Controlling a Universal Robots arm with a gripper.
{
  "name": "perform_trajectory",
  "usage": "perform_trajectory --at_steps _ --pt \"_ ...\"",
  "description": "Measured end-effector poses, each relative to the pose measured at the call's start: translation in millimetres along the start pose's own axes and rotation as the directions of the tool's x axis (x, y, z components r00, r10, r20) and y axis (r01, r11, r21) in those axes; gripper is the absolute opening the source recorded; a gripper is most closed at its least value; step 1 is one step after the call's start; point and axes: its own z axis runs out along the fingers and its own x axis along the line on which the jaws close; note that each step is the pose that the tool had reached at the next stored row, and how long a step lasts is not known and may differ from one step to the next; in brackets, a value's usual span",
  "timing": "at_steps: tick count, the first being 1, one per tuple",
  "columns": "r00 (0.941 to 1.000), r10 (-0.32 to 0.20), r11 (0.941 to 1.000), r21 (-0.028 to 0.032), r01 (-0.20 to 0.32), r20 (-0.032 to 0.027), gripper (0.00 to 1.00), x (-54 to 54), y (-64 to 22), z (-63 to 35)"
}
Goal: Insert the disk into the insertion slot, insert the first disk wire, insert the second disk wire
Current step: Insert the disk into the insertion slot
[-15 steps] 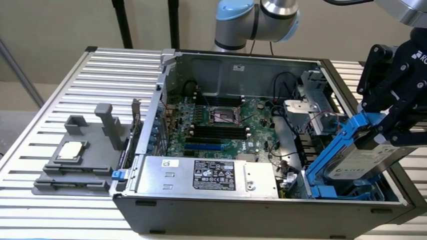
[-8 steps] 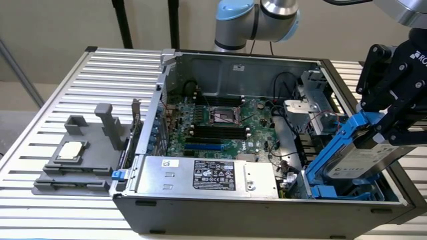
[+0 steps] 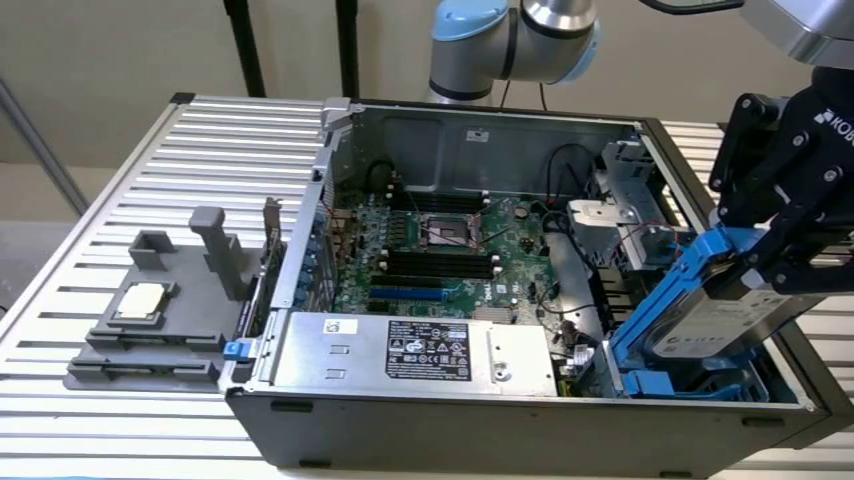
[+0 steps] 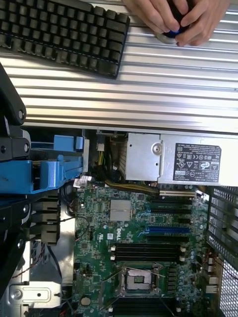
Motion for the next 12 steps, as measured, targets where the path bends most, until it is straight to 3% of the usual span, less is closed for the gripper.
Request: perform_trajectory --at_steps 12 --pt "1.0000 0.000 1.0000 0.0000 0.000 0.0019 0.34 0.4 -0.4 5.9"
